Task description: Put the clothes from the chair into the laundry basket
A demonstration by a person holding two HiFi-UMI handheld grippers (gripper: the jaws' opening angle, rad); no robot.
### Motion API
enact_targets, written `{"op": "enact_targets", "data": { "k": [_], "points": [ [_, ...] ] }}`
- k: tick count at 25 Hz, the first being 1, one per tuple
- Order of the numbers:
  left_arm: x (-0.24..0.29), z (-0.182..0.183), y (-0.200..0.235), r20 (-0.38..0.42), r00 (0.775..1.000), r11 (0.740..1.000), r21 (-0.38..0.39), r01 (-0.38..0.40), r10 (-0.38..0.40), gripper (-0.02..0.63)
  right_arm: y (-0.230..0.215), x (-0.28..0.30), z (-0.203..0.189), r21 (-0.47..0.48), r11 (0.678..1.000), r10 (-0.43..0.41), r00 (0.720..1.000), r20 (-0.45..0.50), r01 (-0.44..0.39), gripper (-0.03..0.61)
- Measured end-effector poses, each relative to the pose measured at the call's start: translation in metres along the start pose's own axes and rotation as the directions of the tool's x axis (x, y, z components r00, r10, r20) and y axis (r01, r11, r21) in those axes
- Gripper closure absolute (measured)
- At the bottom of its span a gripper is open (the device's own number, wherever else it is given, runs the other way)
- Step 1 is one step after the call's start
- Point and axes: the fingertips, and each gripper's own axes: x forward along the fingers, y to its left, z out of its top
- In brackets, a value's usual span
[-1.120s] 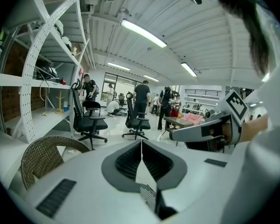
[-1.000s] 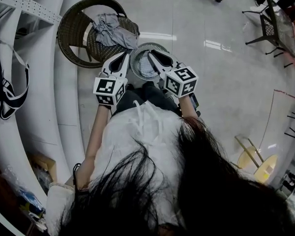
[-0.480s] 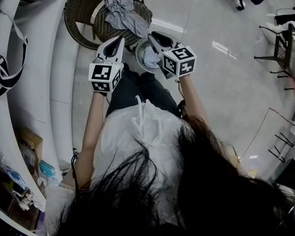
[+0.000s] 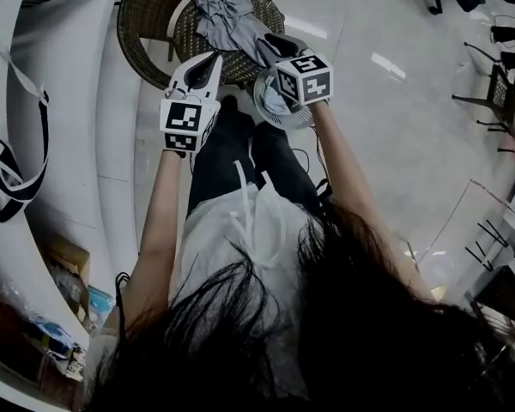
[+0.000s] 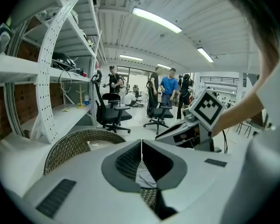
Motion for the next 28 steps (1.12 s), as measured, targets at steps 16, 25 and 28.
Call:
{"op": "enact_targets", "data": {
  "k": [16, 25, 28],
  "points": [
    [0.105, -0.074, 0.119, -0.079, 0.994, 0.997, 0.002, 0.075, -0.074, 0.594, -0.081, 0.193, -0.090, -0.094, 0.993, -0.098, 0.949, -0.300, 0.073, 0.307],
    [0.139, -0.128, 0.153, -0.137, 0.987, 0.997, -0.021, 0.076, -0.078, 0.594, -0.119, 0.271, -0.130, -0.154, 0.981, -0.164, 0.918, -0.361, 0.115, 0.296],
    [0.145, -0.142, 0.160, -0.146, 0.987, 0.997, -0.036, 0.068, -0.073, 0.594, -0.133, 0.294, -0.140, -0.172, 0.976, -0.192, 0.908, -0.373, 0.135, 0.289]
  ]
}}
